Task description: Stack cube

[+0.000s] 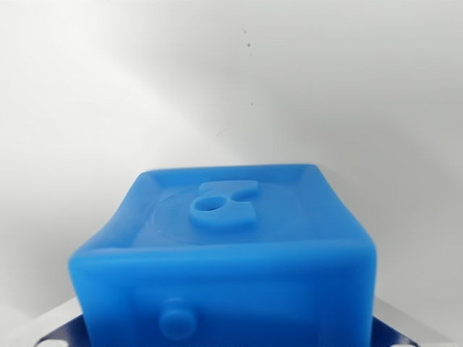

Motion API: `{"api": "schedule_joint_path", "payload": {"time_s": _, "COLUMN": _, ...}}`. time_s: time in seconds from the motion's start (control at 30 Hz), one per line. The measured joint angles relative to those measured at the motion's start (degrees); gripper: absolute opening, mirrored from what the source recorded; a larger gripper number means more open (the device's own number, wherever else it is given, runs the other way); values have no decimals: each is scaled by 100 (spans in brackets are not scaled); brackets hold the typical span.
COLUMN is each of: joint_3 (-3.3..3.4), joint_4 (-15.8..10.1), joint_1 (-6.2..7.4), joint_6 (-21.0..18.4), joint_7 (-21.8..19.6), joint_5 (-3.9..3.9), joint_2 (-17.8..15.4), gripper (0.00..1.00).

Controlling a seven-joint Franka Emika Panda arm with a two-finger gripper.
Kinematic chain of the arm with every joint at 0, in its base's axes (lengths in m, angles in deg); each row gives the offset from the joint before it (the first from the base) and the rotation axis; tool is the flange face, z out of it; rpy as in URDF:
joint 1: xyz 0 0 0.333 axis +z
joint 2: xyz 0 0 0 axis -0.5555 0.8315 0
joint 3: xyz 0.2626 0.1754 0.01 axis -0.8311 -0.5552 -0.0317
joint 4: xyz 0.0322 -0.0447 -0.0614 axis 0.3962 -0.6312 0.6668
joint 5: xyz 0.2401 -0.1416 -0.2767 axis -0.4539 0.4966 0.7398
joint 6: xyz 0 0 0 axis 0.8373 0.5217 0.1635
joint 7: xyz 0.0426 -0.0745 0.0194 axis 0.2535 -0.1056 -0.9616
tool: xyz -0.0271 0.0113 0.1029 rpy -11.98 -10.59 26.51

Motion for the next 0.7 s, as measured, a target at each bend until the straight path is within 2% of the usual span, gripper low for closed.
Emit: {"api": "schedule_joint_path", "payload": {"time_s": 0.7, "joint_3": -31, "joint_4": -131, "joint_1": -22, "joint_6": -271, "joint_7": 13, "joint_5": -16, "joint_2": -425, "gripper": 0}}
